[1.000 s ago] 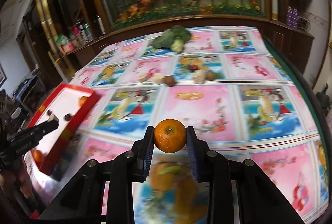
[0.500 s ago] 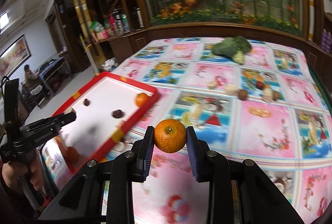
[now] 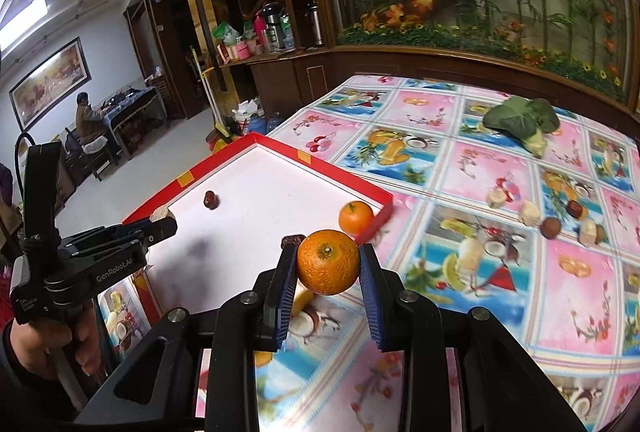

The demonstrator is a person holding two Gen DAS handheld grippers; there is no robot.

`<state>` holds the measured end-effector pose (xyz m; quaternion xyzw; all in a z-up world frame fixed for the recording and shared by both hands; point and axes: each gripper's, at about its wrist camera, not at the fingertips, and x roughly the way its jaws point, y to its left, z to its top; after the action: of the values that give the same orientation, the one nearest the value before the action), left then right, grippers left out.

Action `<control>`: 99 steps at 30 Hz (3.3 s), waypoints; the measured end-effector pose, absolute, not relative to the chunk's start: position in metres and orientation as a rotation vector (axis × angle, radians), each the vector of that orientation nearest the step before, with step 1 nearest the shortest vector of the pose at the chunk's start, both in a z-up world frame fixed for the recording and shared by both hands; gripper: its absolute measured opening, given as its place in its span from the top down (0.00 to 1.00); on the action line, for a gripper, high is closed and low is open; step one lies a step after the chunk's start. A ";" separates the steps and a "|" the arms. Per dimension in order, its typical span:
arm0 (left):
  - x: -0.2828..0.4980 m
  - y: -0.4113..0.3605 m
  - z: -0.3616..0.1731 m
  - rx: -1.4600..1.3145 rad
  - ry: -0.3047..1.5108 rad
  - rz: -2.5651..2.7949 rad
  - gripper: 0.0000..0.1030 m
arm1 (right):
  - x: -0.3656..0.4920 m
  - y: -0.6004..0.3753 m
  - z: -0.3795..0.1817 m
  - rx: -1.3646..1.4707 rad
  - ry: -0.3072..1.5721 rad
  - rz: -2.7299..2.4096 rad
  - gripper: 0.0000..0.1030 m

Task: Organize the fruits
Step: 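Carry the orange and beige piece over the tray and open both tools, then grasp a beige cylinder piece with the right tool while the left tool grasps a beige piece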

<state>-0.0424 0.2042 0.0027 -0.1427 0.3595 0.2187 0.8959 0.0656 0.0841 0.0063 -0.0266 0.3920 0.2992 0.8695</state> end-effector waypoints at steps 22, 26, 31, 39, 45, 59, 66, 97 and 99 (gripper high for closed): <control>-0.017 0.225 -0.014 -0.286 0.778 0.500 0.76 | 0.141 0.153 -0.043 -0.094 0.909 0.672 0.70; -0.014 0.225 -0.014 -0.283 0.780 0.503 0.76 | 0.144 0.161 -0.048 -0.103 0.920 0.682 0.70; -0.010 0.227 -0.015 -0.288 0.782 0.517 0.75 | 0.146 0.164 -0.049 -0.114 0.920 0.680 0.69; -0.021 0.229 -0.011 -0.300 0.751 0.562 0.46 | 0.148 0.164 -0.052 -0.138 0.935 0.672 0.63; -0.043 0.238 0.004 -0.376 0.649 0.644 0.16 | 0.139 0.142 -0.024 -0.108 0.864 0.657 0.51; -0.037 0.177 0.016 -0.423 0.541 0.566 0.01 | 0.101 -0.059 -0.014 0.018 0.858 0.327 0.00; 0.007 0.101 0.005 -0.281 0.628 0.356 0.01 | 0.124 -0.156 -0.055 0.124 0.964 0.157 0.23; 0.270 0.019 -0.073 -0.024 0.885 0.169 0.80 | 0.192 -0.155 -0.074 0.096 0.975 0.156 0.75; 0.257 0.020 -0.072 -0.033 0.890 0.162 0.80 | 0.181 -0.159 -0.072 0.101 0.978 0.153 0.75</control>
<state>0.2566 0.0200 -0.0722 -0.0159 0.4300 0.0783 0.8993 0.1814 -0.1595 -0.0717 0.0486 0.4689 0.0733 0.8789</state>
